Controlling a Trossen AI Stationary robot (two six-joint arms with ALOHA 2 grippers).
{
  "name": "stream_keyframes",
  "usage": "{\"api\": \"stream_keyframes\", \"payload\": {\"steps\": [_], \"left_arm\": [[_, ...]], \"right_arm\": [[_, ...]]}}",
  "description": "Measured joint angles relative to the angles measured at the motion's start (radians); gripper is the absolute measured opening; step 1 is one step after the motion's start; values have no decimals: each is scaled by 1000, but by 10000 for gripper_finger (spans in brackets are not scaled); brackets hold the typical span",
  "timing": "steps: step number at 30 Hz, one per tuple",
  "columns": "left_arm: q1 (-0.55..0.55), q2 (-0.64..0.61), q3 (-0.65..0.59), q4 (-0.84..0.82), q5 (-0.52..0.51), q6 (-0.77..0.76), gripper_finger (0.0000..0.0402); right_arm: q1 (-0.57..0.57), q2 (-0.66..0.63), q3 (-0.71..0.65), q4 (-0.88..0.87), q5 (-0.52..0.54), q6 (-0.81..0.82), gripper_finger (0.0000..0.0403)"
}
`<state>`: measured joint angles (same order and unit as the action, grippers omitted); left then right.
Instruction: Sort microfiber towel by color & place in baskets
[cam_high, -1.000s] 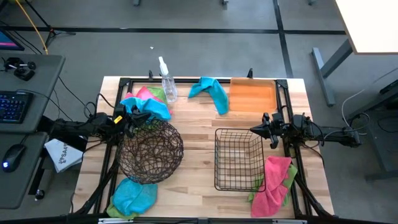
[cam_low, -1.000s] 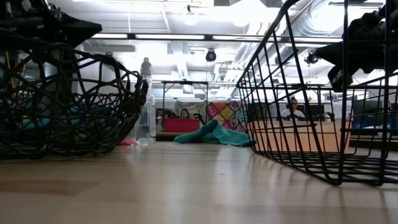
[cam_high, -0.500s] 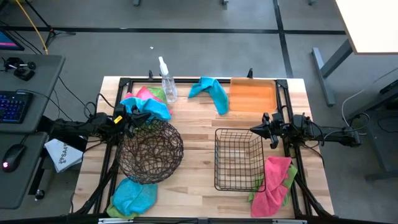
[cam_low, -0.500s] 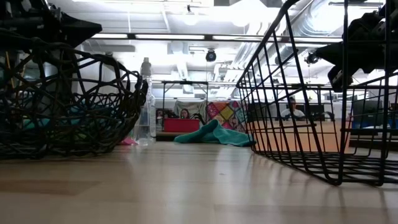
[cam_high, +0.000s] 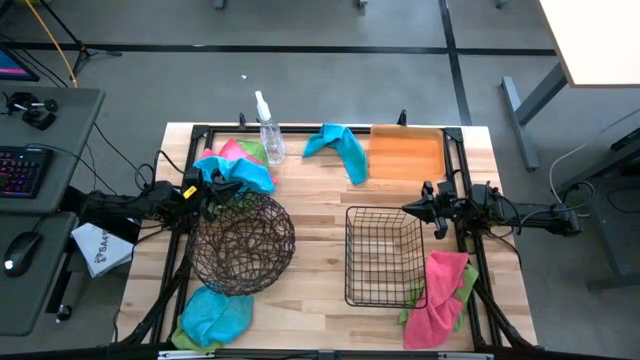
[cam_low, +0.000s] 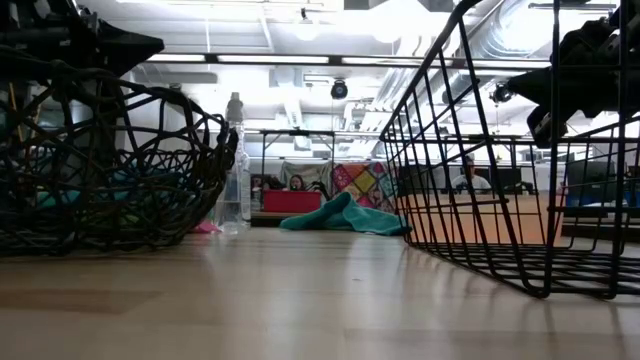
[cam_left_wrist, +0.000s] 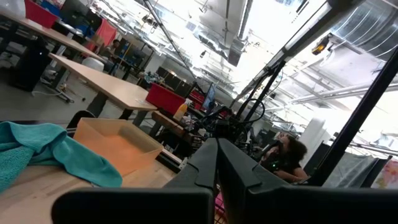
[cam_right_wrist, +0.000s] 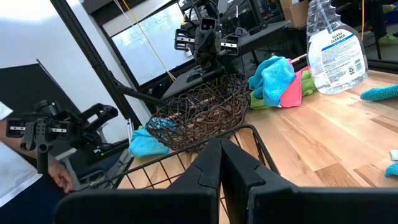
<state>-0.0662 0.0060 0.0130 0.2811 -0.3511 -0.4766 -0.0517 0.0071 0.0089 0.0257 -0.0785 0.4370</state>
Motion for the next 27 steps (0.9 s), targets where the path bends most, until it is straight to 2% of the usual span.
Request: {"api": "stream_keyframes", "payload": {"steps": [27], "left_arm": [[0,0,0,7,0,-20,0]], "right_arm": [[0,0,0,0,0,0,0]]}}
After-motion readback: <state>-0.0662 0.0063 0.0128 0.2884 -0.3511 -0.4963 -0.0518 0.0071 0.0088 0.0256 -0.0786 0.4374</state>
